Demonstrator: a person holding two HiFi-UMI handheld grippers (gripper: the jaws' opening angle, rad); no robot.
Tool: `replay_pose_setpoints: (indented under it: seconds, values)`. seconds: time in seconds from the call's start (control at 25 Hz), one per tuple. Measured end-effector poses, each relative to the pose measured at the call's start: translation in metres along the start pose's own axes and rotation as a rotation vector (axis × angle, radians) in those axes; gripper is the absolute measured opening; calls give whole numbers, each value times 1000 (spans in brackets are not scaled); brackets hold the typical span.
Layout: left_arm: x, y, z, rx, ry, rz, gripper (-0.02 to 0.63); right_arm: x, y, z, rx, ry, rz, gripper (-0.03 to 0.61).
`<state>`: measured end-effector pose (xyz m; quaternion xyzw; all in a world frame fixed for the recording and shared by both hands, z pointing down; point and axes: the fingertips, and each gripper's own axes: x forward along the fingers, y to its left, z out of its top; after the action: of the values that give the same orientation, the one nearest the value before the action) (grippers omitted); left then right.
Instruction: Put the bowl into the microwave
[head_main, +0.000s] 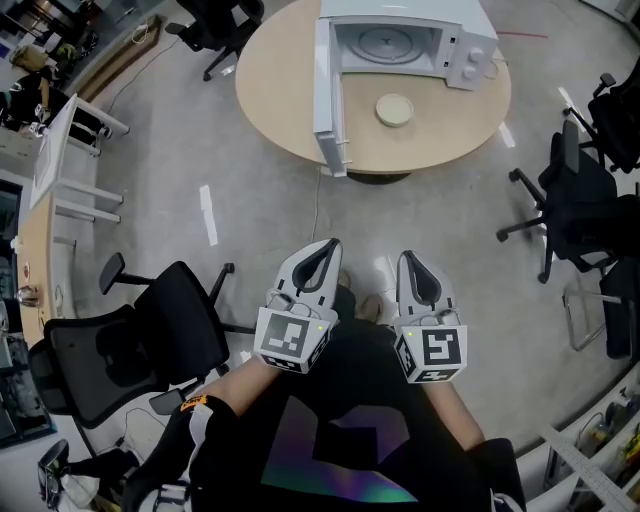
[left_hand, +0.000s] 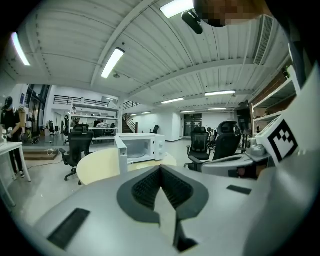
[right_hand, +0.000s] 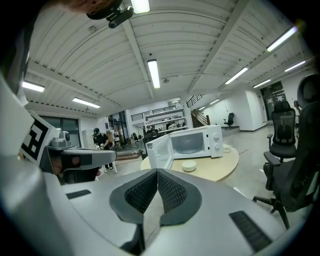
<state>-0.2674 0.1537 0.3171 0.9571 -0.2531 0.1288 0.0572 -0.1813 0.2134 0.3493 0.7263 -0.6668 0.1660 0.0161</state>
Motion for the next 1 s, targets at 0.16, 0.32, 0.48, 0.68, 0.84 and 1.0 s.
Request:
replay_pose_setpoints:
  seconds: [0.16, 0.32, 0.48, 0.68, 0.84, 1.0]
  values:
    - [14, 3, -3, 5, 12, -21, 46, 9, -7, -2, 4, 15, -19, 17]
    - [37, 2, 2, 12, 10, -69, 46, 19, -19, 2, 0, 29, -52, 17]
    - [62, 3, 10, 50, 23, -120, 46, 32, -32, 9, 0, 51, -90, 17]
    - [103, 16, 12, -7, 33, -156, 46, 60, -55, 13, 12, 99, -125, 17]
    - [131, 24, 16, -18, 34, -190, 46, 81, -72, 17, 13, 131, -156, 17]
    - [155, 28, 22, -12, 25, -238, 46, 104, -83, 26, 16, 143, -177, 17]
